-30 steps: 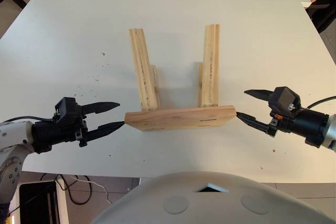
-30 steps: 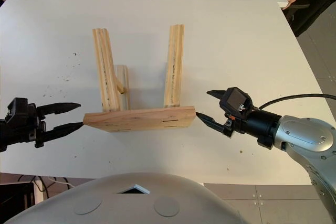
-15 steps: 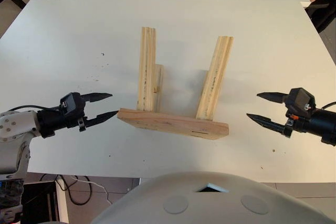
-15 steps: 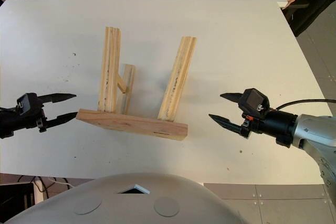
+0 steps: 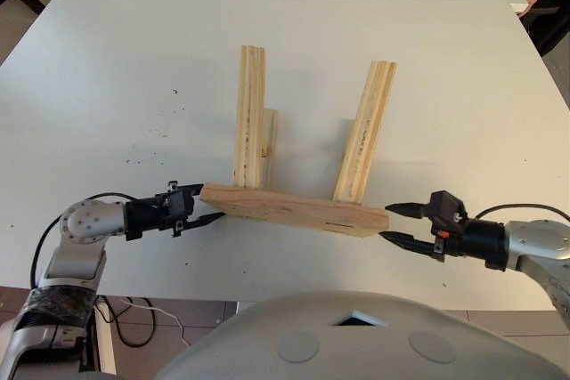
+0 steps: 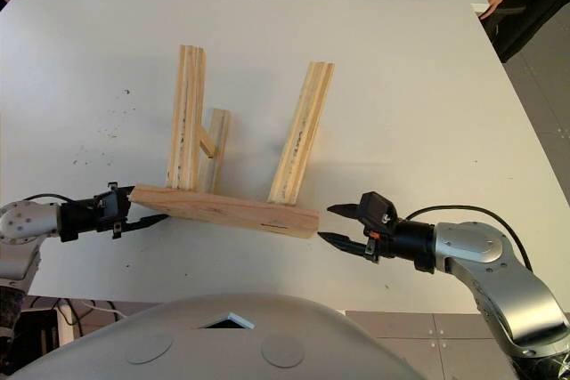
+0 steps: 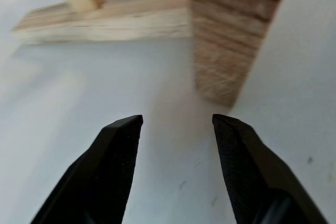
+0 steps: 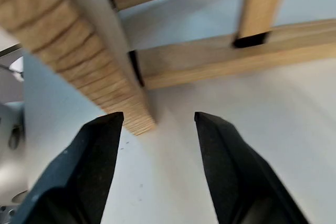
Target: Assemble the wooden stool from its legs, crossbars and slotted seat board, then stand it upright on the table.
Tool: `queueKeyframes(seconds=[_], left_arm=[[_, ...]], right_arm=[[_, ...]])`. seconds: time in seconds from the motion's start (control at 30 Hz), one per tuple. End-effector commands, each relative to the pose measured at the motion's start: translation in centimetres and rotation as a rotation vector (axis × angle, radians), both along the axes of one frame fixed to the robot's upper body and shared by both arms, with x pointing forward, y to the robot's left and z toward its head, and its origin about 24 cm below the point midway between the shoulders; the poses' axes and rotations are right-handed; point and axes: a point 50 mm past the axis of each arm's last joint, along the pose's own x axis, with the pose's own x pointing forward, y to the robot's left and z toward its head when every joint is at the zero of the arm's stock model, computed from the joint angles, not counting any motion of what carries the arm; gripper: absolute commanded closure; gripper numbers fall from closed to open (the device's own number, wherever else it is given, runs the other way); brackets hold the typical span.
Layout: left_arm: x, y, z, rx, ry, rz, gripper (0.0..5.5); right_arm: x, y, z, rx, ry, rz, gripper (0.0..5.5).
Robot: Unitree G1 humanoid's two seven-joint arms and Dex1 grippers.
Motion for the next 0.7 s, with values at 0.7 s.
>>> queueKeyframes(seconds=[0.7], left_arm=[[0.3, 0.7, -1.2, 0.080, 0.120, -0.193, 3.00]], right_arm=[[1.0, 2.0, -3.4, -0.081, -0.133, 0.073, 2.95]])
